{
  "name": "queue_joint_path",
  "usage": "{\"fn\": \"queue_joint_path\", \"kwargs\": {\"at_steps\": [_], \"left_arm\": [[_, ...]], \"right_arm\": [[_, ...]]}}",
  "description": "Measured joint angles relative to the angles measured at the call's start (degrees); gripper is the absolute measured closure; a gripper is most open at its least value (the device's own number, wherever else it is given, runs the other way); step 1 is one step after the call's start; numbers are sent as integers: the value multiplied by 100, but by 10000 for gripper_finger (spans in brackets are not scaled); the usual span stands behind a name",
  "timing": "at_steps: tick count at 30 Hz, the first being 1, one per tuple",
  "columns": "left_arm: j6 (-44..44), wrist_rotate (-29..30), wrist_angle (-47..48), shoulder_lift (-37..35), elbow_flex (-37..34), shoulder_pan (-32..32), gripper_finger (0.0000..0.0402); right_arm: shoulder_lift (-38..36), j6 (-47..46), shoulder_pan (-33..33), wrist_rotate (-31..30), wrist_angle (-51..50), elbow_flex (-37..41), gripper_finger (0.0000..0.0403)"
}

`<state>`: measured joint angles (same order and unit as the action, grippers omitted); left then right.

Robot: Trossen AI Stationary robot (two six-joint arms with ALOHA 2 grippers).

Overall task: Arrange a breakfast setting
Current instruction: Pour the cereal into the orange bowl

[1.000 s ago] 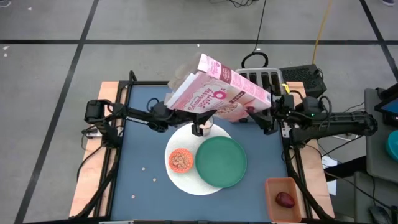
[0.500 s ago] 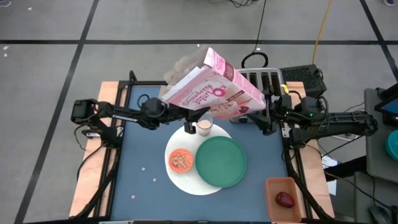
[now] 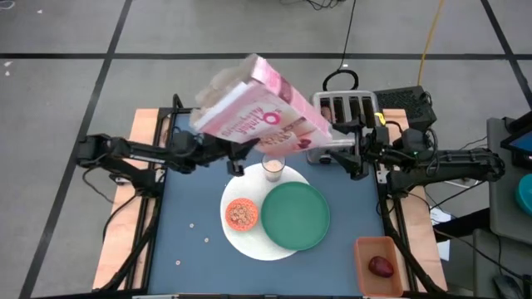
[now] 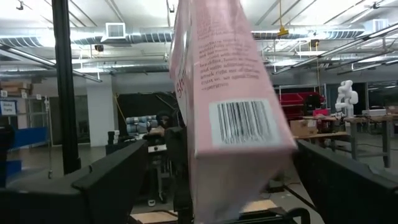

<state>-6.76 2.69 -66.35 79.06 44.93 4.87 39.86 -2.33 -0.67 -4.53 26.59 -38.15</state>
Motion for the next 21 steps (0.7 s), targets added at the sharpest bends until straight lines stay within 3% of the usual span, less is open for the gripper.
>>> {"fn": "queue_joint_path", "kwargs": {"at_steps": [6,13,21], "left_arm": [[-225,967,-1,-914,-916,30,239],[-217,1225,-5,-1722,-1885,13,239],[-214,1819,20,-2055,-2524,-7,243]], "right_arm": [[-9,2,7,35,28,-4,12],[-7,2,4,25,17,-4,12],[-7,2,2,17,16,-4,12]]}}
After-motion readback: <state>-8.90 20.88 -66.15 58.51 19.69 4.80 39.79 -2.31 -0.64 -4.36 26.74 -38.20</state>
